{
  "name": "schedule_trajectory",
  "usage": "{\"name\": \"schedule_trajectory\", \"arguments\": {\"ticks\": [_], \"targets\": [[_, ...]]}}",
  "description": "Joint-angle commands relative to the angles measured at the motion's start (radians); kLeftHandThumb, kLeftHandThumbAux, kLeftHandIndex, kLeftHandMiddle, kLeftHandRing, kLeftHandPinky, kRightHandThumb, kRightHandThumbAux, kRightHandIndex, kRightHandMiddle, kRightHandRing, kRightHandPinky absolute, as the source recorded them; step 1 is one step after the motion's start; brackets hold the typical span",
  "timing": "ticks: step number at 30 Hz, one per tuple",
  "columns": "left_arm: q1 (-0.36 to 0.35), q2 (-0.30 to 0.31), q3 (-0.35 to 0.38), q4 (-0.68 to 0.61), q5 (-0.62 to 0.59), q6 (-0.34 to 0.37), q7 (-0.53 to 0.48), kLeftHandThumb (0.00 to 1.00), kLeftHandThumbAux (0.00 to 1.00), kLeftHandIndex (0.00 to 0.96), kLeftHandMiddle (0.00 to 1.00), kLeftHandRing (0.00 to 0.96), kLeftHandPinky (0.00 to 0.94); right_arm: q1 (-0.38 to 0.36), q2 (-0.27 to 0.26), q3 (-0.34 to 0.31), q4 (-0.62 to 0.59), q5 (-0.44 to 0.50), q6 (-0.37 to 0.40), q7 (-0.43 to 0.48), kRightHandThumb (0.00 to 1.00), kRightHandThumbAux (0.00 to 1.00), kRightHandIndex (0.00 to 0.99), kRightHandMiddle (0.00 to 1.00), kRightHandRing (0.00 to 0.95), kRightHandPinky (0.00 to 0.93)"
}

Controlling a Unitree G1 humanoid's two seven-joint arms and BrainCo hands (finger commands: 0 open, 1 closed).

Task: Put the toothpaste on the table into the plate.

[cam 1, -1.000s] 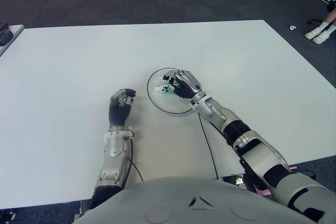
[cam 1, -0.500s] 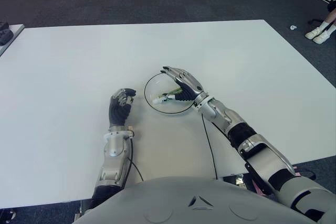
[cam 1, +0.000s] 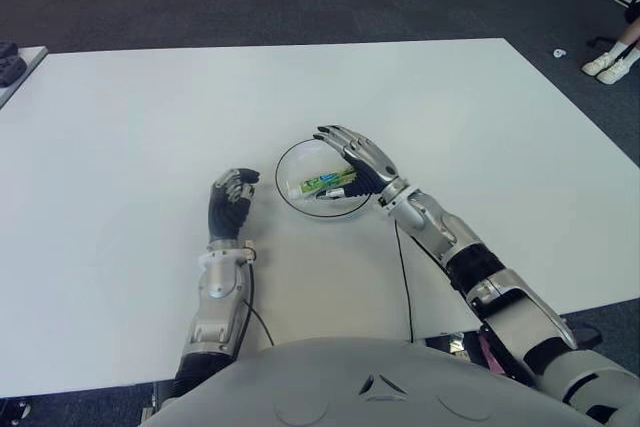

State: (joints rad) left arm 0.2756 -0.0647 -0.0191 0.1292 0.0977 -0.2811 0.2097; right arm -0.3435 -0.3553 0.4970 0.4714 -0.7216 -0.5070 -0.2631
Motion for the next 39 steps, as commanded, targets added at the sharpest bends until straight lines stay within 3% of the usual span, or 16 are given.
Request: {"name": "schedule_trajectory", "arguments": {"ticks": [1, 11, 17, 24, 28, 34, 39], "targets": [[0.018, -0.014, -0.001, 0.043, -0.004, 0.03, -0.002, 0.71, 0.72, 0.417, 0.399, 0.371, 0.357, 0.042, -0.007, -0.024, -0.049, 0.03, 0.0, 0.03, 0.003, 0.502, 0.0, 0.0, 0.0, 0.018], [0.012, -0.012, 0.001, 0.058, -0.004, 0.013, -0.003, 0.707, 0.719, 0.418, 0.403, 0.375, 0.374, 0.094, 0.032, -0.093, -0.114, 0.072, 0.052, 0.024, 0.0, 0.528, 0.0, 0.005, 0.007, 0.073], [0.008, -0.009, 0.003, 0.064, -0.007, 0.008, -0.006, 0.707, 0.718, 0.418, 0.403, 0.378, 0.377, 0.163, 0.075, -0.175, -0.209, 0.19, 0.067, 0.036, 0.0, 0.62, 0.06, 0.066, 0.063, 0.126], [0.001, -0.006, 0.005, 0.077, -0.005, 0.0, -0.005, 0.708, 0.718, 0.419, 0.408, 0.38, 0.372, 0.196, 0.163, -0.243, -0.176, 0.334, -0.004, 0.005, 0.0, 0.711, 0.148, 0.144, 0.124, 0.138], [-0.001, -0.005, 0.005, 0.079, -0.004, -0.003, -0.005, 0.707, 0.719, 0.418, 0.407, 0.379, 0.371, 0.212, 0.21, -0.282, -0.137, 0.395, -0.055, -0.024, 0.0, 0.792, 0.302, 0.215, 0.187, 0.221], [-0.003, -0.006, 0.007, 0.08, -0.005, 0.001, -0.002, 0.708, 0.719, 0.419, 0.404, 0.373, 0.364, 0.241, 0.278, -0.349, -0.08, 0.507, -0.118, -0.035, 0.04, 0.897, 0.399, 0.299, 0.261, 0.281], [-0.002, -0.006, 0.007, 0.073, -0.003, 0.009, -0.002, 0.708, 0.719, 0.418, 0.402, 0.374, 0.363, 0.26, 0.315, -0.389, -0.051, 0.51, -0.129, -0.069, 0.072, 0.929, 0.421, 0.342, 0.305, 0.318]]}}
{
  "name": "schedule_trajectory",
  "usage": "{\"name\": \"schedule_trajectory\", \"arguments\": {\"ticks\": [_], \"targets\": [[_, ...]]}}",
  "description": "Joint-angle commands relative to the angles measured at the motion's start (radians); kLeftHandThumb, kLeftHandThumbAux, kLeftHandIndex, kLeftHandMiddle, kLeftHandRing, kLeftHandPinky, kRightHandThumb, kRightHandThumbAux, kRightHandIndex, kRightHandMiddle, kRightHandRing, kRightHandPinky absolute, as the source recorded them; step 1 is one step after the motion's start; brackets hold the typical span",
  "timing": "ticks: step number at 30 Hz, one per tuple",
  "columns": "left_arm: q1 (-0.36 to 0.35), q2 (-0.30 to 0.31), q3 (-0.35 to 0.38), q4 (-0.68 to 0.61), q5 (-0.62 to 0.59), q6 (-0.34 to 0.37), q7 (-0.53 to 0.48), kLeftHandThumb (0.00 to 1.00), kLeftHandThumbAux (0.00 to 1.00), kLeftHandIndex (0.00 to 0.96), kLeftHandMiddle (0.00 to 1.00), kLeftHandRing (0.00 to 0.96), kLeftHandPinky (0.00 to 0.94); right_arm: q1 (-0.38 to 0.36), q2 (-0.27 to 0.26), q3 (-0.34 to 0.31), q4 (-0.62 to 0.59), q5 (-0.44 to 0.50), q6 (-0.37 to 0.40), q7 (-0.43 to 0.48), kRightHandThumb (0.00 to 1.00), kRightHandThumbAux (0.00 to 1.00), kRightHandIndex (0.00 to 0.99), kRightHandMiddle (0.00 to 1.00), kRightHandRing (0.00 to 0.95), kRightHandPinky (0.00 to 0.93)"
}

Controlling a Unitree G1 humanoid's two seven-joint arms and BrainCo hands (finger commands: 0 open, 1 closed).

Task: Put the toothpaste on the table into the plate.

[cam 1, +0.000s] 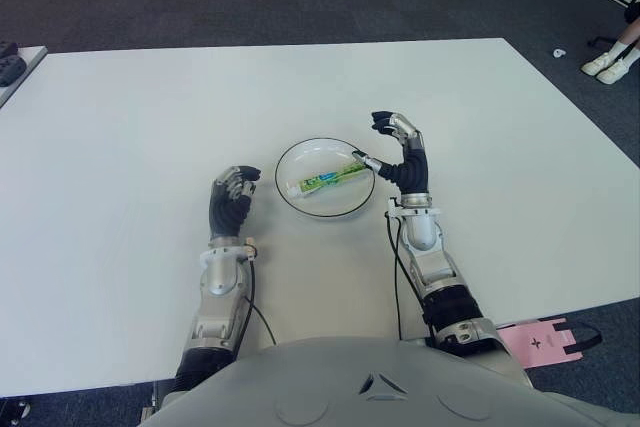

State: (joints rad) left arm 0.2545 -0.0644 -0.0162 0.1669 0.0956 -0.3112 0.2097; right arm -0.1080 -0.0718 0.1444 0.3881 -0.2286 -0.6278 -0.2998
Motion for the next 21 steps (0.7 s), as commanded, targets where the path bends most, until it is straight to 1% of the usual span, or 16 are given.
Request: {"name": "schedule_trajectory", "arguments": {"ticks": [1, 5, 10, 15, 17, 21], "targets": [[0.02, -0.006, 0.004, 0.034, -0.001, 0.041, -0.002, 0.708, 0.719, 0.418, 0.403, 0.376, 0.367, 0.026, 0.038, -0.042, 0.033, 0.013, -0.004, -0.039, 0.055, 0.939, 0.41, 0.354, 0.318, 0.334], [0.022, -0.007, 0.004, 0.025, 0.0, 0.051, -0.001, 0.708, 0.719, 0.418, 0.403, 0.379, 0.374, 0.038, 0.062, -0.062, 0.039, 0.0, 0.017, -0.064, 0.012, 0.961, 0.381, 0.377, 0.346, 0.362], [0.021, -0.007, 0.004, 0.022, -0.001, 0.058, -0.003, 0.709, 0.719, 0.419, 0.403, 0.378, 0.373, 0.052, 0.09, -0.075, 0.054, -0.012, 0.051, -0.093, 0.001, 0.96, 0.368, 0.388, 0.364, 0.376], [0.02, -0.006, 0.003, 0.02, 0.002, 0.06, -0.001, 0.709, 0.719, 0.419, 0.402, 0.379, 0.366, 0.068, 0.12, -0.092, 0.065, -0.001, 0.093, -0.113, 0.0, 0.975, 0.379, 0.407, 0.398, 0.424], [0.019, -0.006, 0.003, 0.02, 0.002, 0.06, -0.002, 0.709, 0.719, 0.419, 0.402, 0.378, 0.367, 0.076, 0.137, -0.102, 0.064, 0.018, 0.113, -0.112, 0.0, 0.984, 0.389, 0.418, 0.411, 0.437], [0.018, -0.005, 0.004, 0.02, 0.002, 0.064, -0.002, 0.707, 0.719, 0.418, 0.4, 0.372, 0.363, 0.087, 0.16, -0.116, 0.067, 0.041, 0.129, -0.115, 0.002, 0.995, 0.416, 0.449, 0.442, 0.467]]}}
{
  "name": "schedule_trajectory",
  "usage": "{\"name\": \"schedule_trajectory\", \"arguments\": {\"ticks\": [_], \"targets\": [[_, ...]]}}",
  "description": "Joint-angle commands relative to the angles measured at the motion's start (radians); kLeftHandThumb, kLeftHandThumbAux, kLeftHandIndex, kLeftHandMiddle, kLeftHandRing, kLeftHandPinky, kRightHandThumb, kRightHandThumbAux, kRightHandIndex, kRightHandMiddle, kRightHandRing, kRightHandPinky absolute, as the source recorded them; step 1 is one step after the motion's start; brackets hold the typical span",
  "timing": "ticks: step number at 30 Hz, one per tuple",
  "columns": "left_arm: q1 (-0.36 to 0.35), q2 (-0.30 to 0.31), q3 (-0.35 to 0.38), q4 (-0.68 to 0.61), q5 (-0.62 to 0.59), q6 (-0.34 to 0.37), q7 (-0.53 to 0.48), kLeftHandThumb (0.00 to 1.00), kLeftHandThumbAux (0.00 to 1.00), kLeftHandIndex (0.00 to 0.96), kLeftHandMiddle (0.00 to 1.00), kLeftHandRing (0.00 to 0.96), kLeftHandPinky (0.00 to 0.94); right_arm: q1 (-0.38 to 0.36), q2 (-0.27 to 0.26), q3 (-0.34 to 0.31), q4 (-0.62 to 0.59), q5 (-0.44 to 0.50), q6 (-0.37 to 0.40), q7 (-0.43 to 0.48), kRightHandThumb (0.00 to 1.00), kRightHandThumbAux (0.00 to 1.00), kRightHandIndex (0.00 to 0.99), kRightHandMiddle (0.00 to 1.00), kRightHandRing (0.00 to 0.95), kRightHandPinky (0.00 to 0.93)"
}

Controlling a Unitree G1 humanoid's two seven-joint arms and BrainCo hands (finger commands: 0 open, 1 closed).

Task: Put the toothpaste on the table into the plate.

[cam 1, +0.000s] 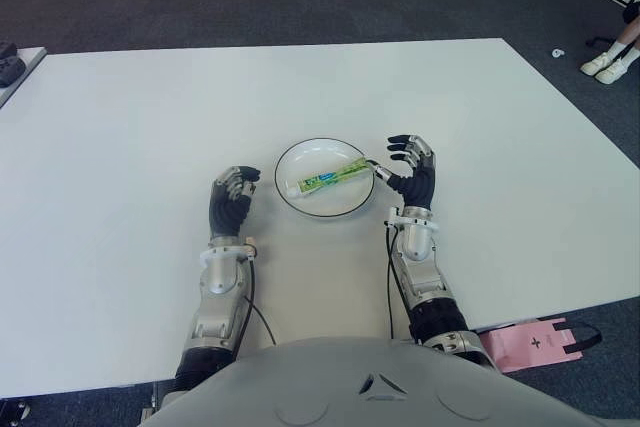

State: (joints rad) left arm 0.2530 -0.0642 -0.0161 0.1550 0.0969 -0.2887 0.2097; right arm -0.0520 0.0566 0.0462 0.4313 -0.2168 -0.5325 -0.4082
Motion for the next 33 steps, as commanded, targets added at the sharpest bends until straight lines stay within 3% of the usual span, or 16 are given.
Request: {"name": "schedule_trajectory", "arguments": {"ticks": [1, 9, 18, 33], "targets": [[0.02, -0.005, 0.003, 0.03, 0.002, 0.043, -0.001, 0.707, 0.719, 0.418, 0.399, 0.37, 0.36, 0.037, 0.036, -0.021, 0.025, 0.031, 0.038, -0.011, 0.004, 0.996, 0.423, 0.455, 0.449, 0.475], [0.018, -0.004, 0.003, 0.03, 0.002, 0.046, -0.003, 0.708, 0.718, 0.419, 0.404, 0.377, 0.372, 0.048, 0.04, -0.025, 0.04, 0.031, 0.03, -0.037, 0.0, 0.995, 0.447, 0.478, 0.484, 0.517], [0.015, -0.004, 0.004, 0.032, -0.002, 0.049, -0.004, 0.708, 0.719, 0.418, 0.4, 0.371, 0.361, 0.038, 0.032, -0.039, 0.109, 0.043, -0.062, -0.053, 0.058, 0.998, 0.504, 0.485, 0.52, 0.545], [0.018, -0.009, -0.004, 0.019, 0.002, 0.058, -0.003, 0.708, 0.719, 0.419, 0.397, 0.372, 0.361, 0.067, 0.032, -0.047, 0.103, 0.082, -0.006, -0.028, 0.126, 0.998, 0.514, 0.493, 0.547, 0.572]]}}
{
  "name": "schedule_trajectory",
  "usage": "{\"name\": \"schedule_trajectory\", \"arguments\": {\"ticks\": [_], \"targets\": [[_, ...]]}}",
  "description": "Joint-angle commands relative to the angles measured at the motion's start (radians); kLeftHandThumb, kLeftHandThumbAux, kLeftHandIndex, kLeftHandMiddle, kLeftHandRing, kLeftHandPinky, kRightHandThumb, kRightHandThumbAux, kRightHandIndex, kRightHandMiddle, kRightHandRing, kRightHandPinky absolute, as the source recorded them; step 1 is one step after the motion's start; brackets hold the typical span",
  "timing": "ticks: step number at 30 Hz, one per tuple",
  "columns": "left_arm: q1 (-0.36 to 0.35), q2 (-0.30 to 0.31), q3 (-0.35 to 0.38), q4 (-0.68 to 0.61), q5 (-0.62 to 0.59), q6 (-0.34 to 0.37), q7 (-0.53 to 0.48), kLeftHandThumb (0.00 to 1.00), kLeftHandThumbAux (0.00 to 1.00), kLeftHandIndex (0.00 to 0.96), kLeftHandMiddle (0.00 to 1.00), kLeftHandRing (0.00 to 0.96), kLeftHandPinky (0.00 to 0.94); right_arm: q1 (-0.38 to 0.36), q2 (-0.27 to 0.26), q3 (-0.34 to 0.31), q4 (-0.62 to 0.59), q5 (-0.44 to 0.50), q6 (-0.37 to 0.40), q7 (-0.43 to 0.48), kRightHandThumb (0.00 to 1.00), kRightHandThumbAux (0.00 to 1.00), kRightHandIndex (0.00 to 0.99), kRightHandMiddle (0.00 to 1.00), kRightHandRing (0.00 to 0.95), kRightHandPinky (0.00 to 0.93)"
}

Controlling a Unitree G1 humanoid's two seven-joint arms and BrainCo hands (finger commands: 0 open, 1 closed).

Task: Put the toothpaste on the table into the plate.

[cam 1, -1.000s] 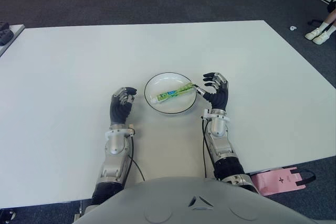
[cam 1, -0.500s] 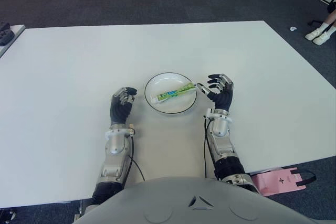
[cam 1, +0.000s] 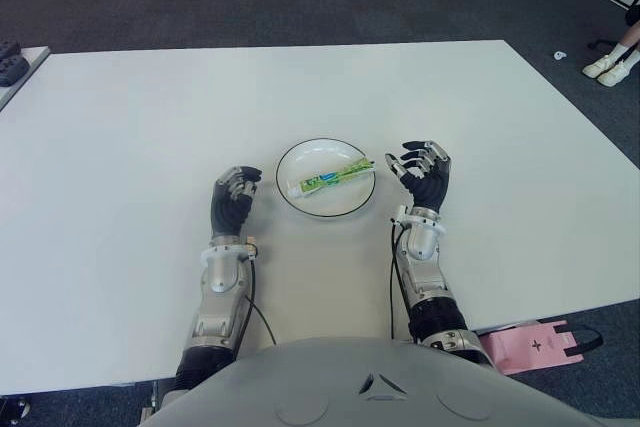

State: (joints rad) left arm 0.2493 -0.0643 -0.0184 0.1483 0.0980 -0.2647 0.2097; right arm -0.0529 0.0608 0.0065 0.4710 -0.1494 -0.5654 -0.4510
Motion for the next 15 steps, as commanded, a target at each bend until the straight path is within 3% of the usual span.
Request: {"name": "schedule_trajectory", "arguments": {"ticks": [1, 6, 11, 12, 13, 15], "targets": [[0.022, -0.009, -0.001, 0.026, 0.001, 0.033, -0.003, 0.708, 0.719, 0.42, 0.398, 0.372, 0.362, 0.07, 0.024, -0.007, 0.068, 0.017, 0.033, 0.023, 0.126, 0.998, 0.513, 0.494, 0.546, 0.569], [0.022, -0.008, -0.002, 0.026, 0.0, 0.032, -0.005, 0.708, 0.718, 0.419, 0.399, 0.371, 0.37, 0.08, 0.012, -0.004, 0.056, 0.018, 0.092, 0.055, 0.13, 0.998, 0.496, 0.495, 0.53, 0.534], [0.022, -0.009, -0.003, 0.025, 0.0, 0.032, -0.005, 0.708, 0.718, 0.419, 0.399, 0.372, 0.367, 0.107, -0.003, 0.008, -0.024, 0.005, 0.279, 0.1, 0.159, 0.998, 0.469, 0.489, 0.512, 0.519], [0.022, -0.009, -0.003, 0.025, 0.0, 0.032, -0.005, 0.708, 0.718, 0.419, 0.398, 0.371, 0.365, 0.112, -0.004, 0.01, -0.041, 0.005, 0.307, 0.107, 0.351, 0.904, 0.452, 0.489, 0.508, 0.512], [0.022, -0.009, -0.004, 0.024, 0.0, 0.033, -0.005, 0.708, 0.718, 0.419, 0.398, 0.371, 0.364, 0.116, -0.005, 0.011, -0.056, 0.005, 0.333, 0.116, 0.475, 0.844, 0.441, 0.489, 0.505, 0.508], [0.023, -0.009, -0.004, 0.023, 0.0, 0.033, -0.006, 0.708, 0.718, 0.419, 0.398, 0.37, 0.363, 0.124, -0.008, 0.013, -0.08, 0.006, 0.374, 0.13, 0.584, 0.791, 0.432, 0.49, 0.502, 0.502]]}}
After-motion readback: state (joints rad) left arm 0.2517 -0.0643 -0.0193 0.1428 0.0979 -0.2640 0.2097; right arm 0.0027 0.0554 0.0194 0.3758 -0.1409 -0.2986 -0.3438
